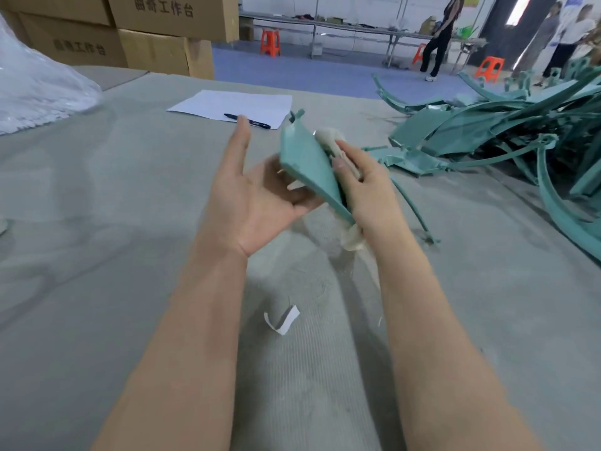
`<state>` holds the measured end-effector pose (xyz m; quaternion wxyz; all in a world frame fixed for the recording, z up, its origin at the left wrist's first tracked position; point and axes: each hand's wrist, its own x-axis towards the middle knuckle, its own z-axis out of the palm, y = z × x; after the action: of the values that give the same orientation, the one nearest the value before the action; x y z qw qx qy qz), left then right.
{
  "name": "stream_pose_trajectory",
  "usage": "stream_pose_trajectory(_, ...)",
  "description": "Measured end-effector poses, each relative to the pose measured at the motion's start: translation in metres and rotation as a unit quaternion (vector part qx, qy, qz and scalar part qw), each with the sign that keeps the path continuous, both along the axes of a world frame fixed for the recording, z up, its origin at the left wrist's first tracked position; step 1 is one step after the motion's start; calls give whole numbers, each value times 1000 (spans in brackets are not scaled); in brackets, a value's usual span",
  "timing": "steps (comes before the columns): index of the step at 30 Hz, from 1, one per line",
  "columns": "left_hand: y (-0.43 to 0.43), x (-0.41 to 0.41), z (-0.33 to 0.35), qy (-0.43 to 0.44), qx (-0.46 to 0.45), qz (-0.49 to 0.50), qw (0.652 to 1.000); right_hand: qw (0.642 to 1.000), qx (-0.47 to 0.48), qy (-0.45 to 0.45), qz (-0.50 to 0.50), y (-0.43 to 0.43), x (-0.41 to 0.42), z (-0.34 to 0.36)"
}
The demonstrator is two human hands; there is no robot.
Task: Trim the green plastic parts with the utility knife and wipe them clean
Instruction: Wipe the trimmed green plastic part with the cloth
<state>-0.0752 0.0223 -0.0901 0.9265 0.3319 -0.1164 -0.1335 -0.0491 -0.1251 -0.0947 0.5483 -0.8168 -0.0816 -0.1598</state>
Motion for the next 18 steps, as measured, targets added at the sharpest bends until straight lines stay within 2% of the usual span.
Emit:
stream_pose_trajectory(1,-4,-2,2,-17,-1,2,1000,998,0,-6,-66,2,2,-2)
stream_pose_trajectory(3,-23,-5,5,-61,66,22,996,986,41,-12,-163,3,6,-3)
stream_pose_trajectory(6,-58,-9,-4,-98,235,113,960,967,159,-15,-197,6,5,-2)
stream_pose_trajectory(8,-68,-8,-9,-86,290,234,924,969,138,-12,-202,10,0,-3)
stream_pose_trajectory(10,-61,-3,-10,-27,252,305,918,978,52,-31,-200,15,-6,-2)
stream_pose_trajectory(13,-43,1,-4,14,126,284,950,971,-92,-114,-188,25,-18,7)
stream_pose_trajectory(16,-32,-4,-5,-18,34,207,978,976,-135,-169,14,55,-38,7)
stream_pose_trajectory(18,-25,-3,-8,-14,4,199,980,967,-198,-142,70,68,-39,1)
